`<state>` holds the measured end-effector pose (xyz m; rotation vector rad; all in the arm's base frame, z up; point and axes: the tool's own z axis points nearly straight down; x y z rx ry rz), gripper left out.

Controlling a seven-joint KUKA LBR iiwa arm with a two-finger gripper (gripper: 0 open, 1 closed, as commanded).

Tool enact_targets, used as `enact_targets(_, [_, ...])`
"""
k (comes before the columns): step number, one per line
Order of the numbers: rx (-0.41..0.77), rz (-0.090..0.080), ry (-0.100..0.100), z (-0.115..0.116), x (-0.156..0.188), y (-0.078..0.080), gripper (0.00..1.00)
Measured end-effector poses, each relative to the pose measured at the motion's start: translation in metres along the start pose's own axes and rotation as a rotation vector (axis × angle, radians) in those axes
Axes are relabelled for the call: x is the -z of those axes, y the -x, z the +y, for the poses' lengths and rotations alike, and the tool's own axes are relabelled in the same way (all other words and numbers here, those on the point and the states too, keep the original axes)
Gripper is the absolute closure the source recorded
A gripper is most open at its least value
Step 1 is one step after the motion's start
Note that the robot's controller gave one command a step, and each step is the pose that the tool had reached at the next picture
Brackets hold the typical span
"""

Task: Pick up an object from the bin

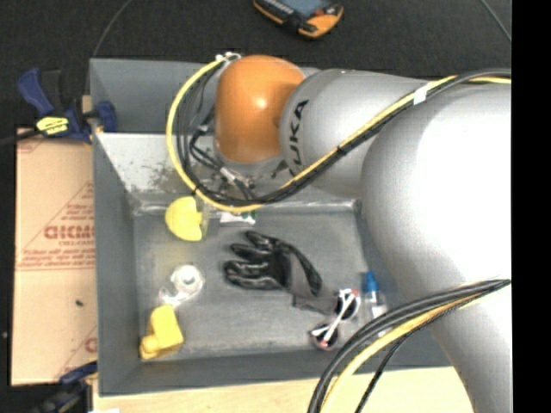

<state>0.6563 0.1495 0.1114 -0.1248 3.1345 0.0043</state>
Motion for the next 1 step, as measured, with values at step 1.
enact_targets(1, [-0.002, -0.016, 0.002, 0.0005, 0.0651, 0.0051, 1.00])
